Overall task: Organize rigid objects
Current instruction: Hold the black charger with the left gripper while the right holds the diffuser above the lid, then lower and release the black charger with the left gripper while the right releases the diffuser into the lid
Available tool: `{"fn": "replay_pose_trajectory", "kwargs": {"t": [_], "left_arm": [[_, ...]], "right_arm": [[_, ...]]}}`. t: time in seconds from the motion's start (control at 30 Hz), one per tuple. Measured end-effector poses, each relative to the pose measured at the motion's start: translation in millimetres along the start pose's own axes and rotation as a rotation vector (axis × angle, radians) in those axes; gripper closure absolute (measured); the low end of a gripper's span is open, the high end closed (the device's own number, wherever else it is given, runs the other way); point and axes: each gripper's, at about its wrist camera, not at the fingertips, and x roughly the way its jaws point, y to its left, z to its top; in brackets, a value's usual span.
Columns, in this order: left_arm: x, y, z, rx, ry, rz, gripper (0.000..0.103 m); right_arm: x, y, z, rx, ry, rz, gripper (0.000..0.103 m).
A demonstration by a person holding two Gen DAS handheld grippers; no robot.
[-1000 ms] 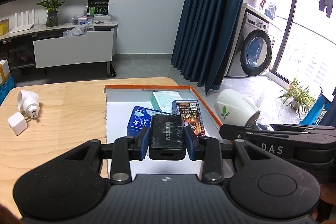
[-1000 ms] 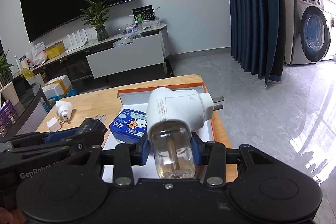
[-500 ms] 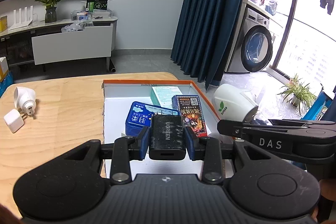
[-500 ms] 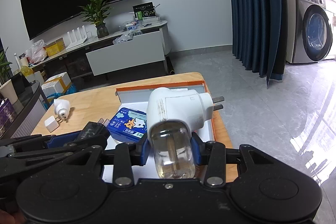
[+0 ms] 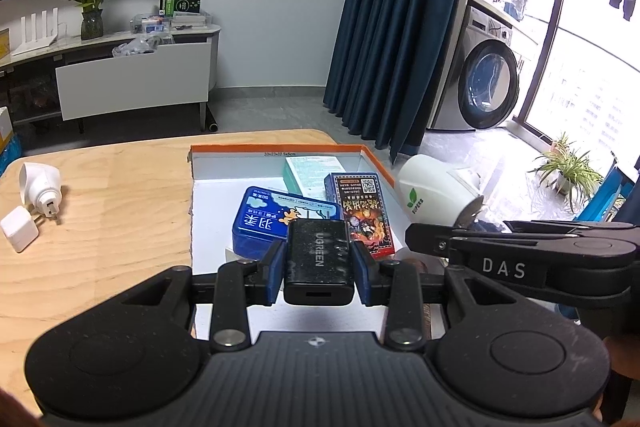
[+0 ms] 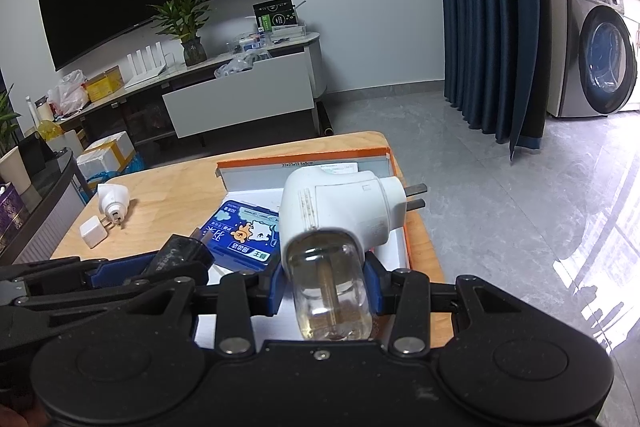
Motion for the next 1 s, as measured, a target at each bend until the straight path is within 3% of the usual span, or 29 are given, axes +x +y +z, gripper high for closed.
{"fn": "replay_pose_trajectory", "kwargs": {"t": [0.6, 0.87, 1.0], "left_arm": [[11, -2, -2, 0.005, 0.027, -0.014, 0.067], [15, -2, -4, -0.002, 0.036, -0.024, 0.068], [15, -3, -3, 0.000, 0.032, -0.030, 0.068]], "right_arm": [[16, -2, 3, -0.002, 0.030, -0.004, 0.052], [11, -6, 6, 0.011, -0.008, -0.031, 0.030], [4, -8, 9, 0.016, -0.034, -0.046, 0.026]]}}
